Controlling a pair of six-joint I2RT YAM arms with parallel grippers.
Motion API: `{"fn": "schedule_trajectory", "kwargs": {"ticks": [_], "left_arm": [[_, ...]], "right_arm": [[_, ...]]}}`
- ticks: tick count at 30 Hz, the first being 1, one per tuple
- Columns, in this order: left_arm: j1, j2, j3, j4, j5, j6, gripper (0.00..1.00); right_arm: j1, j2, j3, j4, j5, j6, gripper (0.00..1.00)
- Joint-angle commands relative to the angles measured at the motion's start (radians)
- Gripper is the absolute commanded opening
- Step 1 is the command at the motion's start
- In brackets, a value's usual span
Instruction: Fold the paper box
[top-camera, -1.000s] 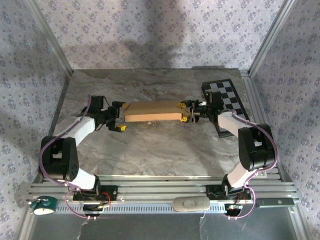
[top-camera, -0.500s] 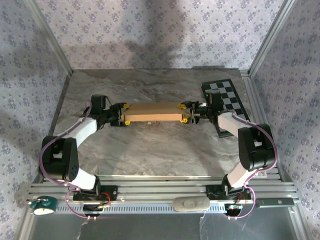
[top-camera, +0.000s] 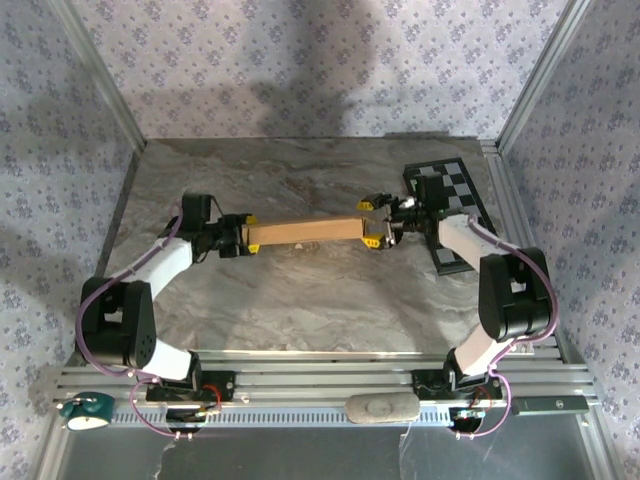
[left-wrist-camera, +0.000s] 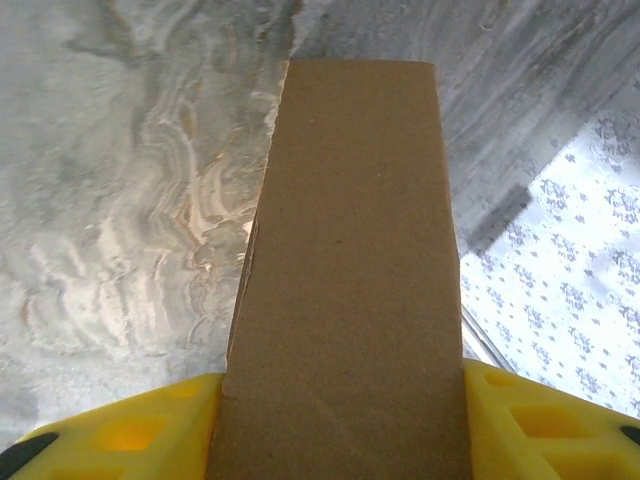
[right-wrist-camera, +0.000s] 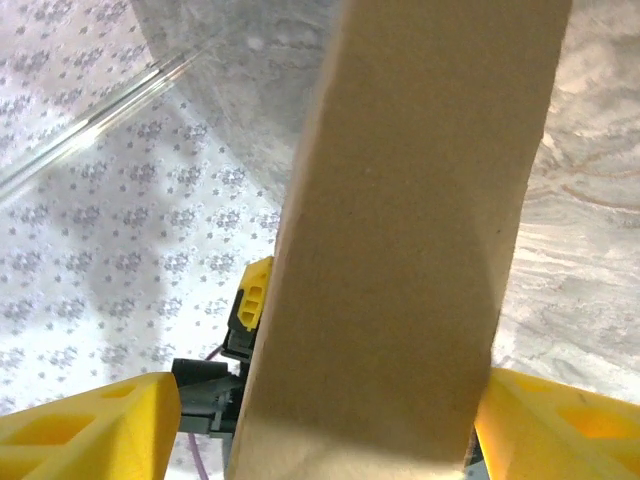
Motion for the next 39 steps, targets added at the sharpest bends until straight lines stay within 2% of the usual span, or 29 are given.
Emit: {"fn": "schedule_trajectory", "kwargs": {"ticks": [1,7,11,14,16,19,23,28,32,35,39], "left_arm": [[0.027,-0.05,0.042,-0.208,-0.013,0.022,0.51],[0.072,-0.059,0.138,-0.445,-0.057,0.071,0.52],[0.093,-0.05,0.157,-0.551,-0.081,0.079,0.5],[0.105,-0.049,0.153,-0.559,-0.091,0.079,0.49],[0.114,-0.04,0.165,-0.58,-0.095,0.093,0.49],[0.13,-0.028,0.191,-0.613,-0.107,0.116,0.49],[0.138,-0.01,0.22,-0.643,-0.117,0.139,0.48],[0.139,0.004,0.235,-0.644,-0.115,0.147,0.48],[0.142,0.01,0.243,-0.647,-0.117,0.153,0.46],[0.145,0.011,0.247,-0.645,-0.118,0.158,0.46],[0.146,0.02,0.246,-0.64,-0.117,0.16,0.46]], "right_arm": [[-0.03,-0.06,0.076,-0.24,0.029,-0.238,0.79],[-0.081,-0.163,0.12,-0.355,0.115,-0.426,0.77],[-0.064,-0.258,0.139,-0.372,0.247,-0.594,0.69],[-0.004,-0.351,0.14,-0.375,0.384,-0.802,0.6],[0.071,-0.413,0.135,-0.379,0.512,-0.994,0.58],[0.167,-0.487,0.122,-0.385,0.615,-1.26,0.58],[0.268,-0.471,0.171,-0.439,0.754,-1.475,0.64],[0.352,-0.333,0.266,-0.571,0.816,-1.728,0.64],[0.371,-0.338,0.164,-0.466,0.773,-1.945,0.64],[0.352,-0.326,0.123,-0.407,0.723,-2.002,0.63],[0.358,-0.248,0.206,-0.481,0.716,-2.041,0.6]]}}
